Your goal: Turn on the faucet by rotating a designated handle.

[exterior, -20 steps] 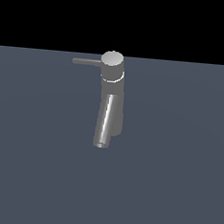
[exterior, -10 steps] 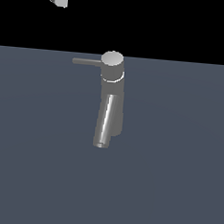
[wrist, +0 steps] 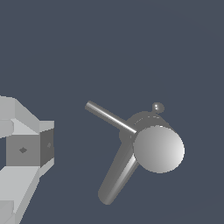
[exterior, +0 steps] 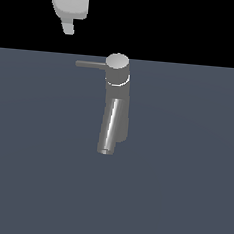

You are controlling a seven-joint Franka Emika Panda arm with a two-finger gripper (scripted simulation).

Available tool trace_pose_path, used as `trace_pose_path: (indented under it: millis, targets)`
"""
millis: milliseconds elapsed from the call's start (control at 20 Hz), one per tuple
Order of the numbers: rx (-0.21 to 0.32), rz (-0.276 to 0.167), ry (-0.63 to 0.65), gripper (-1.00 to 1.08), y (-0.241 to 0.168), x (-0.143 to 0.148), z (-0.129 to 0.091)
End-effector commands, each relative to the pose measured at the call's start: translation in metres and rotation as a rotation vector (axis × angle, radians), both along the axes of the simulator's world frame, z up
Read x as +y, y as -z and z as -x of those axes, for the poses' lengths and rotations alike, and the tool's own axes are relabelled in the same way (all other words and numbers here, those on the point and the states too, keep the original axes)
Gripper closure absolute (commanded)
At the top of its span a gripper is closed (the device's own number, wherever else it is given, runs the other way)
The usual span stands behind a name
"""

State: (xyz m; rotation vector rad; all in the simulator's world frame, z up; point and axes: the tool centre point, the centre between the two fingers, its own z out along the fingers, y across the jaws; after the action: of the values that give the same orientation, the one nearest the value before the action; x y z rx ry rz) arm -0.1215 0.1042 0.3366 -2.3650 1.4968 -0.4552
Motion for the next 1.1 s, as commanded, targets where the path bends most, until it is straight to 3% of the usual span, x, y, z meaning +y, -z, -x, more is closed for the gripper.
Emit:
trace_pose_path:
  millis: [0, 1050]
  targets:
    - [-0.018, -0.018, 0.061, 1.08, 0.006, 0.001, -0.012]
    - [-0.121, -0.113, 0.425, 1.08, 0.037, -0.008, -0.085]
